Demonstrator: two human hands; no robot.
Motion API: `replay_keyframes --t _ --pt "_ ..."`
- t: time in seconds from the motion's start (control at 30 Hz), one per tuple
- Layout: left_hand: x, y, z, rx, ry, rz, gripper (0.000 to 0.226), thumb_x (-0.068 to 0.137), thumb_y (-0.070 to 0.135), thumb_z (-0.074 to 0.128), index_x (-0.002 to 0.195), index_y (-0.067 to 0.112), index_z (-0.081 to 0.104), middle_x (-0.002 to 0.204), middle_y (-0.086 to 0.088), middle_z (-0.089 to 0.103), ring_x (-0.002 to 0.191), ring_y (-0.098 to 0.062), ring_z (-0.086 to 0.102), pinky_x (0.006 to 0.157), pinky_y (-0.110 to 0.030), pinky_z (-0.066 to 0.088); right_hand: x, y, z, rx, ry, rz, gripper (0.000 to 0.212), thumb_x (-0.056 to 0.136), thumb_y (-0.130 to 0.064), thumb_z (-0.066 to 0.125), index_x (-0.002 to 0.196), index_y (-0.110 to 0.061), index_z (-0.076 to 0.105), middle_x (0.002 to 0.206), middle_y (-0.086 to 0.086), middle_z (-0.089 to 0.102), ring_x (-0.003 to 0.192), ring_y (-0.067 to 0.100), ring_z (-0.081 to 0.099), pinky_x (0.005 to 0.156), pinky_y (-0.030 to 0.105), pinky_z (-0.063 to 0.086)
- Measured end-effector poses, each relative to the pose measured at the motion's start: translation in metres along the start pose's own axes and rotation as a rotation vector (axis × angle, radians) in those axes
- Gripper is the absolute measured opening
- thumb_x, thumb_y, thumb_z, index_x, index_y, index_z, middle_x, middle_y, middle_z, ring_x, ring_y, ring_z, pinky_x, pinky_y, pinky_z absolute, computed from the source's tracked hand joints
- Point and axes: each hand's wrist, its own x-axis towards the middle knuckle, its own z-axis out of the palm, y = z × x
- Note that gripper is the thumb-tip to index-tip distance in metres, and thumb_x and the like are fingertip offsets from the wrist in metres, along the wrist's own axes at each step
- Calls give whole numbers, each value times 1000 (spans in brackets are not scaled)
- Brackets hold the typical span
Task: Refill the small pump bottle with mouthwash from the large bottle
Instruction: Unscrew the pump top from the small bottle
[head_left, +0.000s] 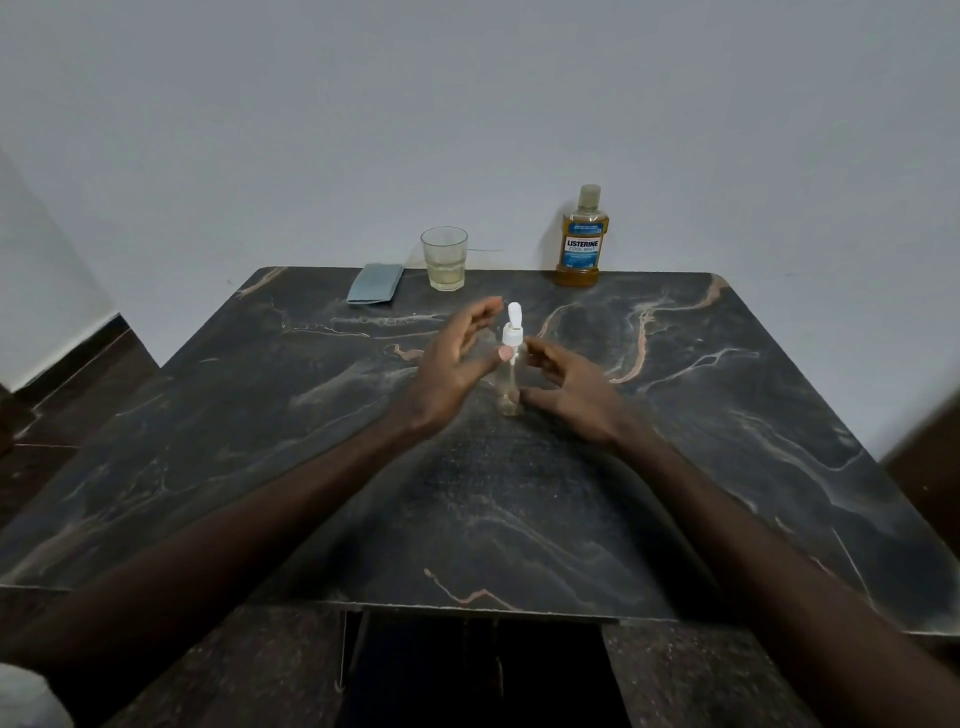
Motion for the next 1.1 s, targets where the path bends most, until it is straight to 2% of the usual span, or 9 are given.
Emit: replay_keyframes --t 0.13,0.3,0.4,0.57,0.7,0.87,0.93,1.03,1.1 --pt "13 11 5 -70 -102 -28 63 98 39 68 155 22 46 152 7 57 141 -6 53 118 -36 46 2 -6 5 7 15 -11 67 89 -39 76 149 -25 50 149 -1 57 135 14 53 115 41 43" --pt "14 13 10 -94 -67 -39 42 106 22 60 145 9 57 133 0 72 128 -12 67 108 -29 53 0 -6 8 40 60 -51 44 92 -27 77 133 -17 64 115 -4 73 107 9 70 99 44 57" --pt "16 16 8 -73 -37 -26 33 106 20 60 136 8 64 128 1 74 123 -11 69 104 -28 55 0 -4 10 62 88 -35 48 90 -24 79 135 -16 65 114 -6 75 106 5 71 99 41 58" --pt "15 17 10 -132 38 -60 21 97 19 74 117 15 72 119 -1 78 114 -15 74 103 -41 59 3 -2 14 -28 149 -61 49 85 -31 84 130 -19 69 110 -9 75 102 2 71 95 37 60" --pt "17 20 19 -173 128 -121 32 85 18 86 105 12 63 119 -5 78 112 -19 75 101 -50 59 5 1 14 -62 153 -53 44 85 -34 83 124 -19 70 108 -5 76 100 5 72 92 39 60" --pt "10 18 18 -202 110 -47 36 101 5 61 137 2 63 136 -6 71 128 -17 67 110 -41 53 5 2 15 -38 158 -52 57 83 -30 85 135 -18 66 111 -12 74 100 -2 71 92 22 58" --pt "8 16 17 -182 152 -40 30 100 5 63 129 1 68 130 -5 73 123 -17 69 109 -44 54 5 3 16 -31 161 -51 58 82 -30 86 135 -19 65 109 -14 74 99 -5 71 88 15 56" --pt "11 14 17 -157 218 -65 27 92 14 79 116 4 71 119 -5 77 114 -19 73 106 -48 56 5 5 16 -31 157 -48 55 83 -30 85 133 -18 66 100 -21 71 96 -11 68 81 6 52" --pt "11 15 16 -171 188 -84 34 91 17 80 121 6 68 123 -5 76 118 -18 71 107 -46 55 6 5 16 -29 163 -48 55 83 -30 85 132 -17 67 100 -20 71 95 -12 68 79 4 51"
